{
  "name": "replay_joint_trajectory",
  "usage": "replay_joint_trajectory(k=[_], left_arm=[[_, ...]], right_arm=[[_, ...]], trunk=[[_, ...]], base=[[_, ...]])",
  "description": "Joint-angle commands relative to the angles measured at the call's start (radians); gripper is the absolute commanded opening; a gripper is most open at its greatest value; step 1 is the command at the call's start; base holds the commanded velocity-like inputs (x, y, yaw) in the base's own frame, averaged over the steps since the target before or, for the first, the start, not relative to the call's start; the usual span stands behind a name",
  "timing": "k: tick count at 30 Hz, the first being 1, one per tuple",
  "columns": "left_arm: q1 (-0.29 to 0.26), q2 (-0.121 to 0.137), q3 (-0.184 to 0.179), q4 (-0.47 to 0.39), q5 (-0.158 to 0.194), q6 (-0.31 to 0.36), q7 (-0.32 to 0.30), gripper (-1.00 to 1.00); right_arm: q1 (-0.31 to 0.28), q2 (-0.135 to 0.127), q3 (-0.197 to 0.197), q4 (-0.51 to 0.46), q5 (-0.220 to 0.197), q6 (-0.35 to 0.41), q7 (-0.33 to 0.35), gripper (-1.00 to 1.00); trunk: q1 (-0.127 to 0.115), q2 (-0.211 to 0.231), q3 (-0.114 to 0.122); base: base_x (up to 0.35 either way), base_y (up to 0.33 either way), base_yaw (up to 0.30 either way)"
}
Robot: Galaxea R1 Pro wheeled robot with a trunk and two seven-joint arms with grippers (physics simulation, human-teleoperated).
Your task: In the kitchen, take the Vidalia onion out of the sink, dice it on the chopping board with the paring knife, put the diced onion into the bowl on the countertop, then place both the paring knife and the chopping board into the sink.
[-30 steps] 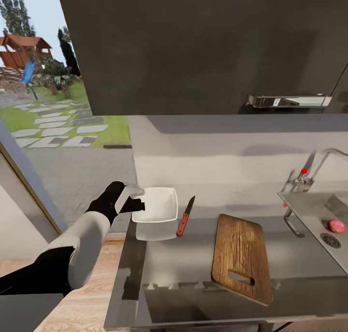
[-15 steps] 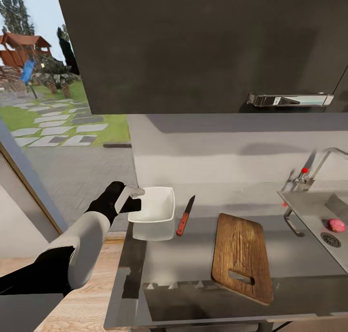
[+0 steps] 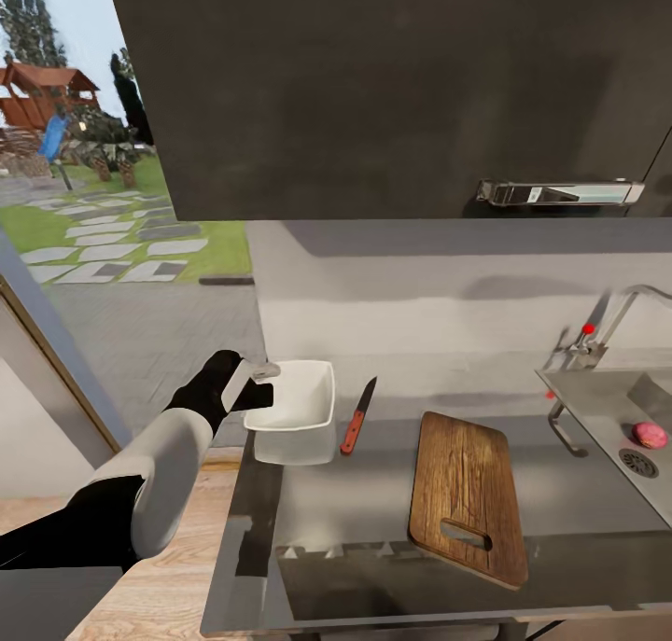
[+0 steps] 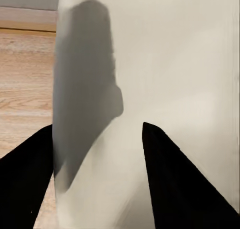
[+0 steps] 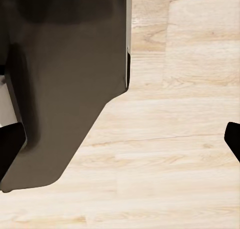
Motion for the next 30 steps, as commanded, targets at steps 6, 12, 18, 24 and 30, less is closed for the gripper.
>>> replay_joint_trajectory(k=[6, 12, 18, 24, 30], left_arm=[[-0.001, -0.001, 0.006, -0.001, -0.02, 0.006, 0.004, -1.0], [-0.001, -0.001, 0.006, -0.002, -0.02, 0.006, 0.003, -1.0], [-0.001, -0.001, 0.006, -0.002, -0.02, 0.006, 0.003, -1.0], [-0.001, -0.001, 0.006, -0.002, -0.02, 0.006, 0.003, -1.0], [-0.001, -0.001, 0.006, -0.002, -0.02, 0.006, 0.003, -1.0]], right_arm=[[0.0, 0.0, -0.002, -0.002, 0.001, -0.002, 0.0, 1.0], [0.0, 0.0, -0.002, -0.002, 0.001, -0.001, 0.0, 1.0], [0.0, 0.0, -0.002, -0.002, 0.001, -0.002, 0.0, 1.0], [0.0, 0.0, -0.002, -0.002, 0.001, -0.002, 0.0, 1.0], [0.0, 0.0, -0.002, -0.002, 0.001, -0.001, 0.0, 1.0]], trunk=[[0.001, -0.002, -0.002], [0.001, -0.002, -0.002], [0.001, -0.002, -0.002], [0.001, -0.002, -0.002], [0.001, -0.002, -0.002]], base=[[-0.13, 0.0, 0.0], [-0.28, 0.0, 0.0], [-0.072, 0.0, 0.0], [-0.006, 0.0, 0.0], [0.0, 0.0, 0.0]])
